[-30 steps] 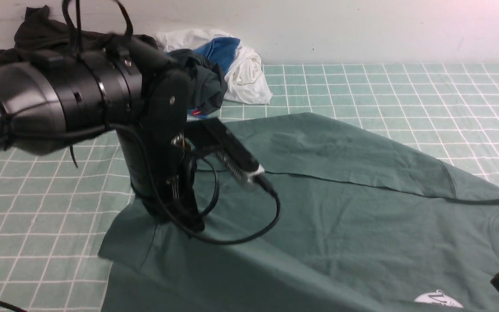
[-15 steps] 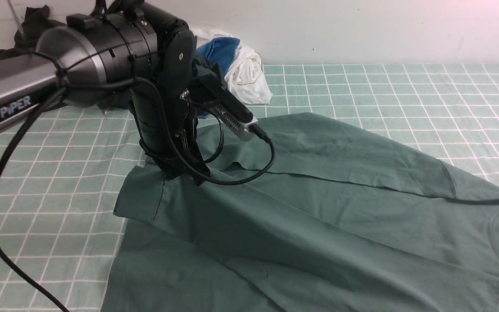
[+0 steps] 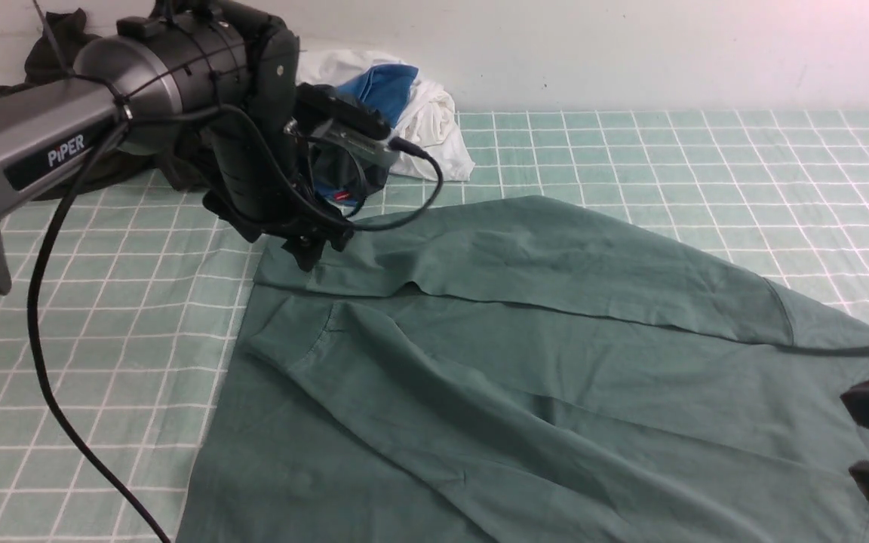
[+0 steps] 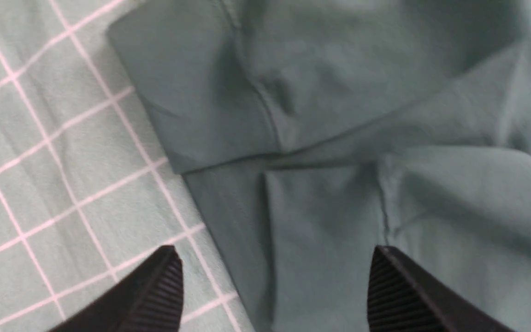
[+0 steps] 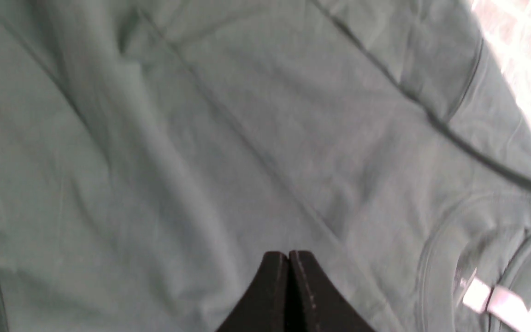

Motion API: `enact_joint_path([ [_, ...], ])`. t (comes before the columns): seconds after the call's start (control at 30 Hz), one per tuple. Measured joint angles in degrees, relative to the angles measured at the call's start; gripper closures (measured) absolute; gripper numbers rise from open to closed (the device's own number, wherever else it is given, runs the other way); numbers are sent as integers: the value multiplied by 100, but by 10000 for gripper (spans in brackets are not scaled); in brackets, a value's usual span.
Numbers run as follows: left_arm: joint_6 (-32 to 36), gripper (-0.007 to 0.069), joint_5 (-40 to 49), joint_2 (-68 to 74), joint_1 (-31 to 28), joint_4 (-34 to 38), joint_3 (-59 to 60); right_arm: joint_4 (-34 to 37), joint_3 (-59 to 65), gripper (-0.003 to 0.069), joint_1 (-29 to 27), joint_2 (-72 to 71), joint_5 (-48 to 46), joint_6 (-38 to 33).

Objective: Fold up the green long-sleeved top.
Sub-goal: Use the left arm to drag and place the cuff at the centered position on the left edge of the fabric, then use the left arm to clamp the cuff farthest from it, then use the left arm to drag and drop the cuff onto the cuff closest to the left arm

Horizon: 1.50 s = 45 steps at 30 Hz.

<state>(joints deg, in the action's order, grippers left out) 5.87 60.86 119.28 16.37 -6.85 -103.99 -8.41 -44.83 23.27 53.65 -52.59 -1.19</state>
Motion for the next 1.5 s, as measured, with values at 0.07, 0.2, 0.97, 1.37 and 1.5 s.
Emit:
enact_joint_path([
  [0.07,-46,120,-121,234,-208,215,-181,-90,0,673,0,0,175,119],
  [0.2,-109,120,-429,756,-494,500,-495,-287,0,673,0,0,293,364],
  [0.97,-97,608,-667,1397,-729,999,-804,-346,0,673,0,0,205,423],
  [1.37,142,617,-251,524,-473,1277,-804,-362,0,673,0,0,214,423],
  [1.5,148,617,51,-300,-17,1368,-804,-382,0,673,0,0,226,423],
])
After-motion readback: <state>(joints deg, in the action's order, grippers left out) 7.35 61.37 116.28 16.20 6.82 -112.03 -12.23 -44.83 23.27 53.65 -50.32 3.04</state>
